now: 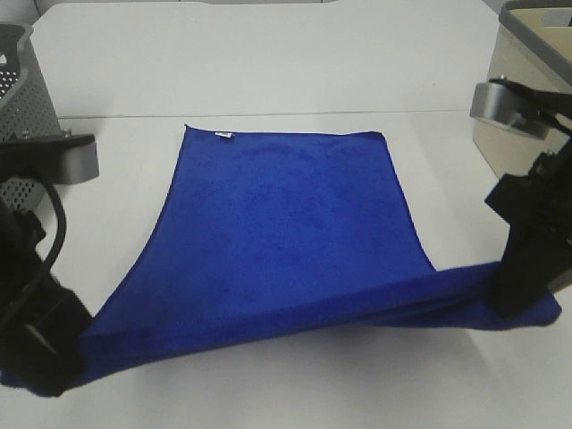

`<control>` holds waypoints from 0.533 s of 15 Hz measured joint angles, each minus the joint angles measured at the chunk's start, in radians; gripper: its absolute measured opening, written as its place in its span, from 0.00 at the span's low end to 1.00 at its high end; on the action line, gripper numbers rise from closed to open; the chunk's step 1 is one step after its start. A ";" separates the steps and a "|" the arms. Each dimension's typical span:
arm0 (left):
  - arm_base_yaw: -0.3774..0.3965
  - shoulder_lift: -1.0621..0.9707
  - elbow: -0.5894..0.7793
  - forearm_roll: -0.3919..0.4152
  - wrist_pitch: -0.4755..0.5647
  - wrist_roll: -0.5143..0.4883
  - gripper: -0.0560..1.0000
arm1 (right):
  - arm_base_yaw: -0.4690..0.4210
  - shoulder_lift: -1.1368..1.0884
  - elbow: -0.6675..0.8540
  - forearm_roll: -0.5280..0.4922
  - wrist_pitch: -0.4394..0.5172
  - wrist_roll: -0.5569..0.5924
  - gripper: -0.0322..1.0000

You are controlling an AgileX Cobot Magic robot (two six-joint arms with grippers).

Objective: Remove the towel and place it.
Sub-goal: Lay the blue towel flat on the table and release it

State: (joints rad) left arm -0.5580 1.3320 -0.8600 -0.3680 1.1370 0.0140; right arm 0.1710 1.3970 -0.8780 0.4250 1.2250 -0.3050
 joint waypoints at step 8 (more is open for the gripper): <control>-0.125 -0.041 0.184 -0.094 -0.014 -0.058 0.05 | -0.008 -0.058 0.283 0.080 0.000 0.000 0.05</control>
State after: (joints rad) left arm -0.6830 1.2910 -0.6760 -0.4620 1.1230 -0.0440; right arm 0.1630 1.3390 -0.5950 0.5050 1.2250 -0.3050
